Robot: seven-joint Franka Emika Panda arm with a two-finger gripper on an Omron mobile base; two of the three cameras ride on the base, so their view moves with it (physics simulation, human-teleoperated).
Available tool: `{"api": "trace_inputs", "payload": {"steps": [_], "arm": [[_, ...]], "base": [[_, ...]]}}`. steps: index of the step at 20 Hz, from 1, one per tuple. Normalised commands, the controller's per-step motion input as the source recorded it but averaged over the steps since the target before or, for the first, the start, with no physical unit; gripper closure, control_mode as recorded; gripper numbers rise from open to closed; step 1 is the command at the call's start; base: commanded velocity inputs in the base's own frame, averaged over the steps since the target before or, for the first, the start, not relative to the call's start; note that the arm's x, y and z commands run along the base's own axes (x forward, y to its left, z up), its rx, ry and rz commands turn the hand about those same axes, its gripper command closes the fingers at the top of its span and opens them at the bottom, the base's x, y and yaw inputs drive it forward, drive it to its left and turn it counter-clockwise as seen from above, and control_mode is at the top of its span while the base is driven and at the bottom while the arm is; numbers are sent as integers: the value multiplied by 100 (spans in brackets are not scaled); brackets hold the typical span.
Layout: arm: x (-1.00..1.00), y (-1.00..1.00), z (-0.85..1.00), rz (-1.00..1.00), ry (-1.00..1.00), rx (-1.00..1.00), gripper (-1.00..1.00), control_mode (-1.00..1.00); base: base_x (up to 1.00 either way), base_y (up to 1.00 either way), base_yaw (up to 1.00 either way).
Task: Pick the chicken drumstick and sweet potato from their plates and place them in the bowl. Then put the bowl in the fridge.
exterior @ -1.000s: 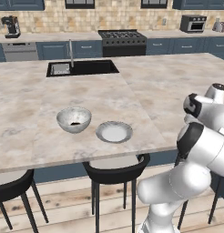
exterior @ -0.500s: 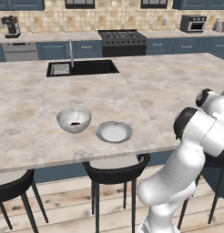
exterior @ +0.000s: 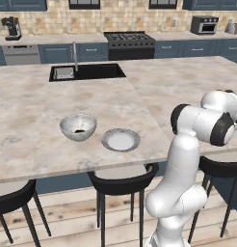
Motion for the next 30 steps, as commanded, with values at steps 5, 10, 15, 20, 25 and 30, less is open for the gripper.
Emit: {"api": "trace_inputs", "payload": {"steps": [5, 10, 15, 20, 25, 30], "arm": [[36, -43, -7, -2, 2, 8, -100, -100], [41, -32, -3, -10, 13, 12, -100, -100], [43, -25, -2, -6, 4, 9, -100, -100], [40, -5, -12, 0, -4, 1, -100, -100], [38, 0, -23, 0, -14, 0, -100, -100], [43, 0, -22, 0, -11, 0, -100, -100]], "base": [[0, 0, 0], [0, 0, 0], [0, 0, 0], [0, 0, 0], [0, 0, 0], [0, 0, 0]]}}
